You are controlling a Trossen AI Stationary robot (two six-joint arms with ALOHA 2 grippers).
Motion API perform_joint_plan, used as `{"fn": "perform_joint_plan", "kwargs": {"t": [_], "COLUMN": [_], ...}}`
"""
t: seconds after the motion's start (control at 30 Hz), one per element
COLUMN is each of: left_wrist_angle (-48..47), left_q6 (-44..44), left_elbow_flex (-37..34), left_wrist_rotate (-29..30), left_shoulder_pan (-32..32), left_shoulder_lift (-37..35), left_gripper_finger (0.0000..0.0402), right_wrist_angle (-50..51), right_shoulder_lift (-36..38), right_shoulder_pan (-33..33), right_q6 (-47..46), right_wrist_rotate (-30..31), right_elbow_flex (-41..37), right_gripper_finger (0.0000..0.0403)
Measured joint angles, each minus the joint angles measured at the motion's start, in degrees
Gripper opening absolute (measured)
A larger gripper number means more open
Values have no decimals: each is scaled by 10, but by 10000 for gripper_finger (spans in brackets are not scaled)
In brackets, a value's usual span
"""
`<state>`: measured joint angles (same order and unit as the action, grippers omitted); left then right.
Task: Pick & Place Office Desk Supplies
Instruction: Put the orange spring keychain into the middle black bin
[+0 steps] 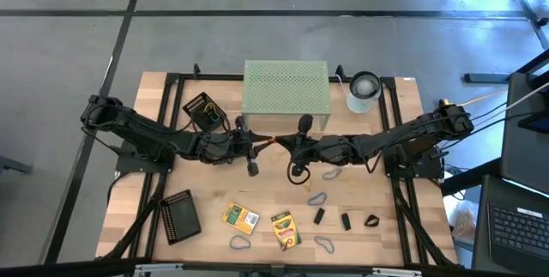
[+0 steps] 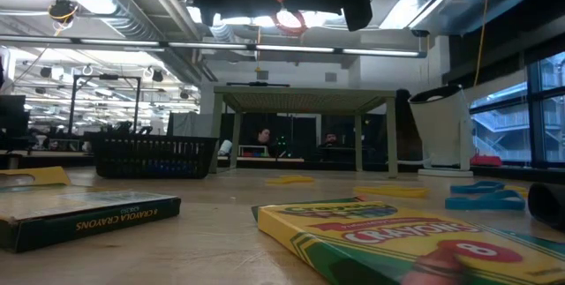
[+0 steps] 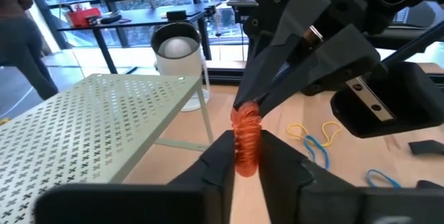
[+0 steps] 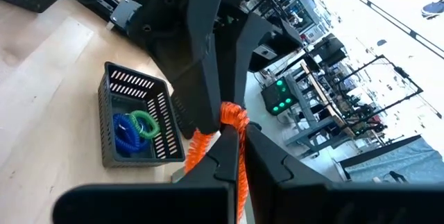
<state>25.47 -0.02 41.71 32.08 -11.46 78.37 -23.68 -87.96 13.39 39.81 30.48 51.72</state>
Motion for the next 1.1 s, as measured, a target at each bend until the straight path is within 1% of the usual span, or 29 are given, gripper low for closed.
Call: {"fn": "perform_joint_plan", "kwargs": {"t": [0.13, 0.27, 0.33, 0.53, 0.63, 0.77, 0.93, 1.1], "left_wrist_angle": [-1, -1, 0, 0, -2, -15, -74, -207], "left_q6": [12, 12, 12, 13, 13, 12, -26, -97], "left_elbow_flex": [0, 0, 0, 0, 0, 0, 0, 0], "left_wrist_rotate": [0, 1, 4, 4, 4, 21, 45, 67], "left_shoulder_pan": [0, 0, 0, 0, 0, 0, 0, 0], "left_shoulder_lift": [0, 0, 0, 0, 0, 0, 0, -7], "left_gripper_finger": [16, 16, 17, 14, 14, 14, 16, 16], "right_wrist_angle": [0, 0, 1, 2, 15, 64, 161, 251], "right_shoulder_lift": [0, 0, 0, 2, 18, 60, 117, 145], "right_shoulder_pan": [0, -2, -3, 0, 6, 17, 26, 29], "right_q6": [-6, -68, -93, -124, -163, -215, -316, -431], "right_wrist_rotate": [2, 3, 1, 3, 8, 5, -18, -68], "right_elbow_flex": [0, 0, 0, 0, 1, 0, 0, 0], "right_gripper_finger": [13, 35, 56, 129, 166, 205, 225, 224]}}
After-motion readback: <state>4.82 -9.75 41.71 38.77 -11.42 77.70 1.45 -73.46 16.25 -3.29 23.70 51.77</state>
